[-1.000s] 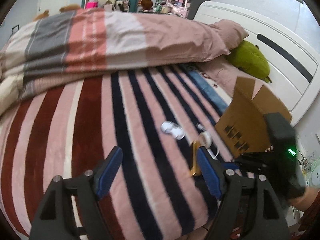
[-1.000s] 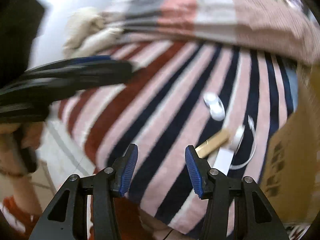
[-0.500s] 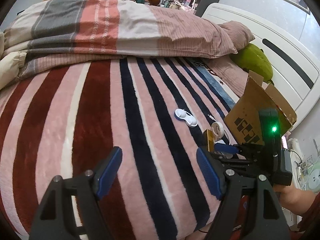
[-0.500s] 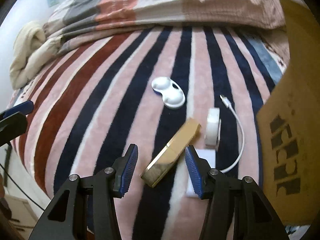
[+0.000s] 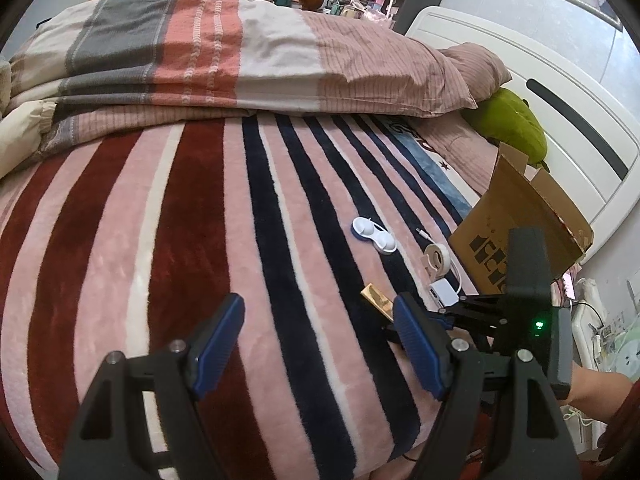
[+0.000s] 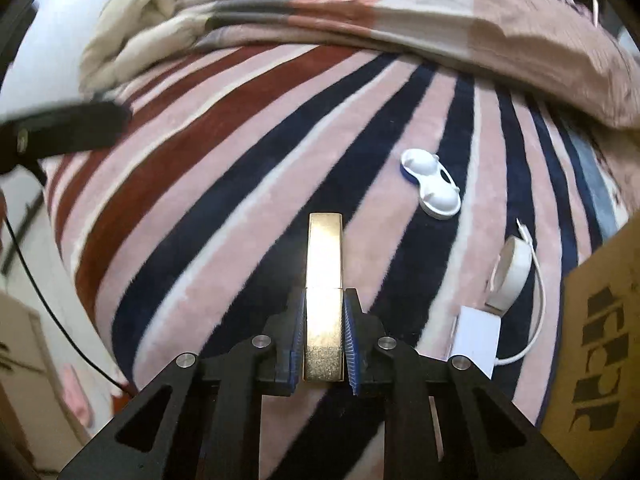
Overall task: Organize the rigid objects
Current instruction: 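Grasp the gold bar with the right gripper, then carry the gold bar into the cardboard box and release it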
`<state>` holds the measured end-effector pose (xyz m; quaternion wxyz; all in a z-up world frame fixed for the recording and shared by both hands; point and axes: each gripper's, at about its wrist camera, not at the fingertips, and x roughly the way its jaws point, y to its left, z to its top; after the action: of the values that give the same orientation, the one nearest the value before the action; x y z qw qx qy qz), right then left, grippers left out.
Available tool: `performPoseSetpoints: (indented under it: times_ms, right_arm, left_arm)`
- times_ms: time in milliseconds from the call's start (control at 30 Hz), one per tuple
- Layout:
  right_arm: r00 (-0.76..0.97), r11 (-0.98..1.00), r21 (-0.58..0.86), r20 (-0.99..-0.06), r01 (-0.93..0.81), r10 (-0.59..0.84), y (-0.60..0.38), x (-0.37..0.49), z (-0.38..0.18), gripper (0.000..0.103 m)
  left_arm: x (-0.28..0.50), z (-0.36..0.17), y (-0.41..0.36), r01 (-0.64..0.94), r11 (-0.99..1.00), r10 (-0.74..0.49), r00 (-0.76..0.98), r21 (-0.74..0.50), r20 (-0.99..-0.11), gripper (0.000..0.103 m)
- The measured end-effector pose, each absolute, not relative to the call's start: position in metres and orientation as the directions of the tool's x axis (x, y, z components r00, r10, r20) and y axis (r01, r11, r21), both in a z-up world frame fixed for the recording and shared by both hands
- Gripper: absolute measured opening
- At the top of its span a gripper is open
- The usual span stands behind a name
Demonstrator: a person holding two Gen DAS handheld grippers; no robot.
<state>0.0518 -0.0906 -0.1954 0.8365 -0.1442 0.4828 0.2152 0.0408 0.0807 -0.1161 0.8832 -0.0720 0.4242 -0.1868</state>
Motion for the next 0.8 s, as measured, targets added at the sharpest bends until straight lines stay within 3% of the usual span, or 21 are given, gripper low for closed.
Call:
performPoseSetpoints:
  times_ms: [233,500,567,633,800]
  right_arm:
    - [0.436,0.85,-0.012,-0.862,-0.526,0.258,-0.088,0.055,-0.19,0.013]
    - [0.464,0.766,0.087,-0.75,-0.637,0.471,-0.098,0.034,-0.101,0.013]
    - [0.466,0.751,0.111,-0.723,-0.65,0.51,-0.107,0.035,-0.08,0.013]
    - [0.478,0.745,0.132,-0.692,-0.653,0.541,-0.118,0.034,-0.061,0.013]
    - [0.525,0.768,0.139,-0.654,-0.625,0.545,-0.164,0.037,-0.03,0.013]
  left_arm:
    - [0.04,-0.114,0.071,0.294,0.903,-0.428,0.548,-0.314,-0.719,0.074]
    - [0.052,-0.072,0.035,0.393,0.834,-0.55,0.542,-0.388,-0.635,0.072]
    - [0.056,-0.059,0.022,0.413,0.83,-0.555,0.547,-0.375,-0.627,0.052]
    - [0.062,-0.045,0.003,0.453,0.803,-0.592,0.531,-0.387,-0.606,0.041]
    - [0.075,-0.018,-0.05,0.528,0.774,-0.62,0.515,-0.35,-0.592,0.038]
